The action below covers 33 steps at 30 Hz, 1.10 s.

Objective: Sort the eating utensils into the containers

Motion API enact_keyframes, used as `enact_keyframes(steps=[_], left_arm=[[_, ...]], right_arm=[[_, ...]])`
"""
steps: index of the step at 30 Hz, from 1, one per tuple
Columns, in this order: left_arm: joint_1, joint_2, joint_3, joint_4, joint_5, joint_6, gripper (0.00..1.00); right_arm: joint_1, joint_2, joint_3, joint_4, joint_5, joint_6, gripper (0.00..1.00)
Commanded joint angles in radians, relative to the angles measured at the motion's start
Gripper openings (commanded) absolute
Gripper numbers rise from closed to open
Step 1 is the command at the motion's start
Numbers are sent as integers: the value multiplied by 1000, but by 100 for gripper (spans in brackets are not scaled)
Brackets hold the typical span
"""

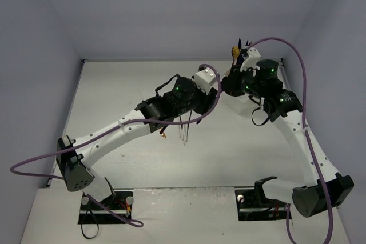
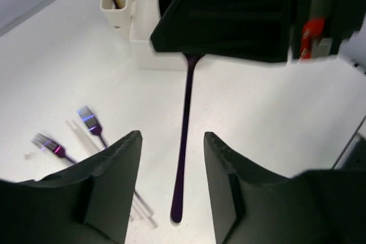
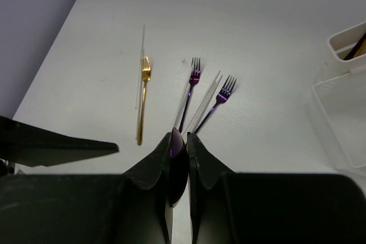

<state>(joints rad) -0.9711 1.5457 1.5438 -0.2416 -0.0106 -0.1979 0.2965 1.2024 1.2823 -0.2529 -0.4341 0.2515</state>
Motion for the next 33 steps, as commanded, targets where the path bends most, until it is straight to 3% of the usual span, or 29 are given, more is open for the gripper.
enact_keyframes(steps=[1, 4, 10, 16, 21, 27, 33], left_arm=[[31, -95, -48, 51, -72, -36, 55], [70, -136, -111, 36, -92, -72, 74], [180, -235, -259, -50, -134, -138, 96], [348, -353, -440, -165, -155, -180, 97], [421, -447, -564, -236, -192, -184, 97], [467, -502, -620, -307, -196, -183, 97], [479, -507, -626, -321, -204, -179, 97]], right_arm=[[-8, 36, 98, 66, 103, -80, 0], [-13, 87, 180, 66, 160, -134, 0], [-34, 224, 360, 67, 276, -239, 0], [-57, 414, 568, 77, 386, -349, 0], [-81, 553, 712, 92, 459, -412, 0], [-105, 700, 822, 105, 499, -457, 0], [-128, 763, 818, 121, 523, -454, 0]])
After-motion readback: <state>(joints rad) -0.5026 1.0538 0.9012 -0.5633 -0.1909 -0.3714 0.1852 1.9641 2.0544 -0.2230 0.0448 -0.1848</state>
